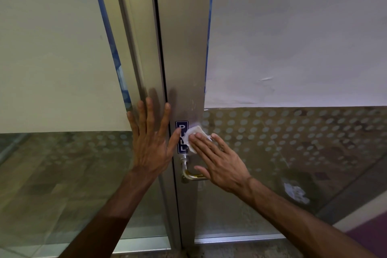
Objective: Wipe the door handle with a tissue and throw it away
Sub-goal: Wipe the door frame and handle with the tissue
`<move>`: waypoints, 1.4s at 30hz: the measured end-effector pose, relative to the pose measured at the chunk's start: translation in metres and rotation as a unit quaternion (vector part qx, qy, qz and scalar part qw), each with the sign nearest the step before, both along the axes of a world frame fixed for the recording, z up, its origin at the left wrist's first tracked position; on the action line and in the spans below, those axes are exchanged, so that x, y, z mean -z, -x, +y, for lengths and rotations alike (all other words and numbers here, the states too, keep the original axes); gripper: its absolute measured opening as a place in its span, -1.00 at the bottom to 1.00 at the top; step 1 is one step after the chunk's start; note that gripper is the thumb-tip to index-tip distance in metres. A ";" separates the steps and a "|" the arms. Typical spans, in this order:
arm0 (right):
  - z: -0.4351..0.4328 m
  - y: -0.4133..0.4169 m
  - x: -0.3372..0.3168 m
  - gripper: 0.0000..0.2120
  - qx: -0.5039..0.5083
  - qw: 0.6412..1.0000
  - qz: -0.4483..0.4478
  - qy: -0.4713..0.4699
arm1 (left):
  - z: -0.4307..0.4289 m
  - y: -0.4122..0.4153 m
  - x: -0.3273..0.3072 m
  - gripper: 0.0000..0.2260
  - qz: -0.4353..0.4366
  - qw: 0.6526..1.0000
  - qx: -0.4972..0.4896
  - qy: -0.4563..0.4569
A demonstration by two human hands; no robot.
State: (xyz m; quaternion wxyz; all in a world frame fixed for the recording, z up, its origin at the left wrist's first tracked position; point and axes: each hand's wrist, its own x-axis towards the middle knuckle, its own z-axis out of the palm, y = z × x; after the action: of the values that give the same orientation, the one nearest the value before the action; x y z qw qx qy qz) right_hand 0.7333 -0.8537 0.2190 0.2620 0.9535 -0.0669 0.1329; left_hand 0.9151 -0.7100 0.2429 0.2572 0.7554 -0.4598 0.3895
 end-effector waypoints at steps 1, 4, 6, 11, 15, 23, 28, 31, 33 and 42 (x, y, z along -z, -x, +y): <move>0.000 -0.003 -0.006 -0.28 0.005 1.000 -0.018 0.006 | -0.001 -0.001 0.000 -0.31 -0.004 1.000 -0.007 0.004; 0.008 -0.018 -0.038 -0.27 0.017 0.994 -0.110 -0.005 | -0.002 -0.004 -0.001 -0.32 -0.007 1.000 -0.017 0.011; 0.013 -0.027 -0.055 -0.28 0.016 0.989 -0.143 -0.024 | -0.004 -0.004 -0.003 -0.33 -0.002 1.000 -0.017 0.013; 0.021 -0.024 -0.028 -0.28 0.018 0.989 -0.128 -0.067 | -0.005 -0.004 0.000 -0.33 -0.003 1.000 -0.016 0.013; 0.022 -0.008 0.018 -0.26 0.018 0.996 -0.040 -0.079 | -0.004 -0.007 0.003 -0.32 -0.007 1.000 -0.018 0.010; 0.019 -0.018 -0.015 -0.27 0.047 0.992 -0.095 -0.061 | -0.006 -0.006 0.004 -0.33 -0.004 1.000 0.000 0.021; 0.026 -0.028 -0.030 -0.30 0.049 0.984 -0.152 -0.081 | -0.007 -0.008 0.004 -0.34 -0.003 1.000 -0.002 0.008; 0.029 -0.025 -0.013 -0.30 0.051 0.984 -0.136 -0.107 | -0.008 -0.009 0.006 -0.32 -0.005 1.000 -0.007 0.008; 0.031 -0.020 0.004 -0.29 0.051 0.986 -0.103 -0.120 | -0.009 -0.010 0.006 -0.31 -0.007 1.000 -0.010 0.010; 0.031 -0.017 0.015 -0.27 0.074 0.984 -0.108 -0.118 | -0.008 -0.014 0.001 -0.26 -0.014 1.000 -0.006 0.027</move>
State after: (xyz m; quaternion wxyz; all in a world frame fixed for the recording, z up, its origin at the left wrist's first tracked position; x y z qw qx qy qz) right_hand 0.7508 -0.8225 0.2039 0.1484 0.9502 -0.1799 0.2068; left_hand 0.9288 -0.7183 0.2422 0.2684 0.7458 -0.4481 0.4134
